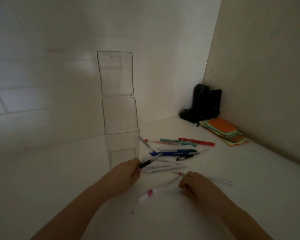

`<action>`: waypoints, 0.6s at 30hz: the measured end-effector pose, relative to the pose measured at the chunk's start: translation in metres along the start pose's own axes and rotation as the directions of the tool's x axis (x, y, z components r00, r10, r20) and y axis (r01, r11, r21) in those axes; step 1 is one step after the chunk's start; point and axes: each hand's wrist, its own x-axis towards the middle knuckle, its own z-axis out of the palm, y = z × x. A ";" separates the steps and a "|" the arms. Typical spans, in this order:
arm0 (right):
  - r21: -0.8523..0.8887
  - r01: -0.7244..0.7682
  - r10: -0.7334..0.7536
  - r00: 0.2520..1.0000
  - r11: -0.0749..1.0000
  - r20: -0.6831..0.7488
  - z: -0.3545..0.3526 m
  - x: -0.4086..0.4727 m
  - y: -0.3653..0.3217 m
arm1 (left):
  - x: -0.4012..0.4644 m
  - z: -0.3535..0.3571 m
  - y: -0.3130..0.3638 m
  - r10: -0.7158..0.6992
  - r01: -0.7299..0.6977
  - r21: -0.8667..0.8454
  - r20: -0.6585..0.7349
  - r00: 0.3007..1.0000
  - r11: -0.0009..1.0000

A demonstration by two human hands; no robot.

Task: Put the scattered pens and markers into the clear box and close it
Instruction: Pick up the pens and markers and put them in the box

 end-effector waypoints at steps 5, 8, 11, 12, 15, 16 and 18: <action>0.107 0.262 -0.251 0.962 0.959 -0.103 -0.007 -0.003 -0.027 | -0.018 -0.004 -0.013 -0.109 0.041 -0.401 -0.149 0.983 0.915; -0.049 0.336 -0.336 0.942 0.941 0.008 0.003 0.011 -0.048 | -0.023 -0.001 -0.017 -0.149 0.004 -0.585 -0.200 0.968 0.811; -0.180 0.357 -0.350 0.934 0.917 0.073 0.008 0.026 -0.060 | -0.030 -0.005 -0.019 -0.225 -0.034 -0.779 -0.222 0.949 0.626; -0.194 0.344 -0.332 0.939 0.919 0.092 0.008 0.028 -0.062 | -0.032 -0.009 -0.019 -0.233 -0.062 -0.825 -0.229 0.945 0.562; -0.016 0.228 -0.227 0.972 0.973 0.068 0.004 0.031 -0.066 | -0.034 -0.034 -0.012 -0.177 -0.200 -0.889 -0.293 0.940 0.411; 0.148 0.173 -0.182 0.982 0.974 0.045 0.000 0.031 -0.068 | -0.033 -0.046 -0.008 -0.149 -0.258 -0.888 -0.334 0.931 0.380; 0.570 0.103 -0.148 0.988 0.815 0.034 -0.013 0.031 -0.075 | -0.027 -0.072 0.001 -0.100 -0.363 -0.860 -0.422 0.901 0.358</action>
